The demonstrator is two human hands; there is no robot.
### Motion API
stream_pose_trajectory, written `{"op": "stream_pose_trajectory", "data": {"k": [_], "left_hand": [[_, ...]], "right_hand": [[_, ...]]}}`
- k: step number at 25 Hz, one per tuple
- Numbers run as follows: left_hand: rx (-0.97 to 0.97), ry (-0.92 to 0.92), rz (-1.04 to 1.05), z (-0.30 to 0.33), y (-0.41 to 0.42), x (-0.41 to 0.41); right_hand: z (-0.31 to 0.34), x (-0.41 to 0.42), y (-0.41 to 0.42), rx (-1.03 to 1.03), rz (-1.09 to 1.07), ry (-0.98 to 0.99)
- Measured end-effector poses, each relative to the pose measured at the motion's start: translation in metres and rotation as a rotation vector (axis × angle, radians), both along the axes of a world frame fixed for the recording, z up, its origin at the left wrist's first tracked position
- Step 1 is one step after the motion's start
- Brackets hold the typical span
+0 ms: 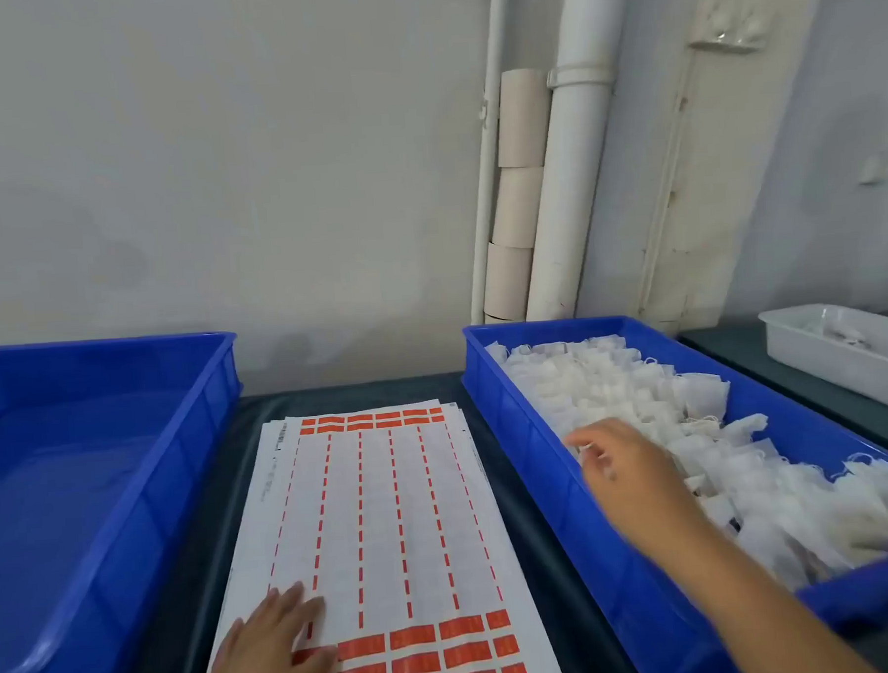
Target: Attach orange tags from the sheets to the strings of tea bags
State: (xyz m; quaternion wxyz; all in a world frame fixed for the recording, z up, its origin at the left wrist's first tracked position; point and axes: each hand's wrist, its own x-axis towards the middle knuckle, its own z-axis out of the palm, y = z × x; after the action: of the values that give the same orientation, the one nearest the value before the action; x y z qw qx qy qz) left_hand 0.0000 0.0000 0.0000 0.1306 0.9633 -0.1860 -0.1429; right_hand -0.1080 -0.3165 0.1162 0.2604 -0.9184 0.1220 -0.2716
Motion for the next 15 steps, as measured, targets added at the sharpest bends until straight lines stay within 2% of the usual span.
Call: {"op": "stream_pose_trajectory", "data": {"k": [1, 3, 6, 7, 12, 15], "left_hand": [[-0.021, -0.005, 0.018, -0.001, 0.001, 0.005], [0.034, -0.031, 0.042, -0.004, 0.002, 0.007], [0.104, -0.089, -0.007, -0.013, 0.001, 0.004], [0.114, -0.097, -0.007, -0.016, 0.001, 0.004], [0.147, -0.095, 0.009, -0.017, 0.003, 0.007], [0.157, -0.112, 0.017, -0.018, 0.001, 0.009]], "right_hand": [[0.005, 0.004, -0.024, -0.015, -0.088, 0.058], [0.005, 0.01, -0.068, -0.004, -0.267, 0.338], [-0.015, 0.018, -0.1, -0.009, -0.158, 0.758], [-0.025, 0.022, -0.104, -0.025, -0.126, 0.835], [-0.034, 0.031, -0.116, -0.133, -0.133, 0.829], [-0.028, 0.027, -0.12, -0.055, -0.13, 0.714]]}}
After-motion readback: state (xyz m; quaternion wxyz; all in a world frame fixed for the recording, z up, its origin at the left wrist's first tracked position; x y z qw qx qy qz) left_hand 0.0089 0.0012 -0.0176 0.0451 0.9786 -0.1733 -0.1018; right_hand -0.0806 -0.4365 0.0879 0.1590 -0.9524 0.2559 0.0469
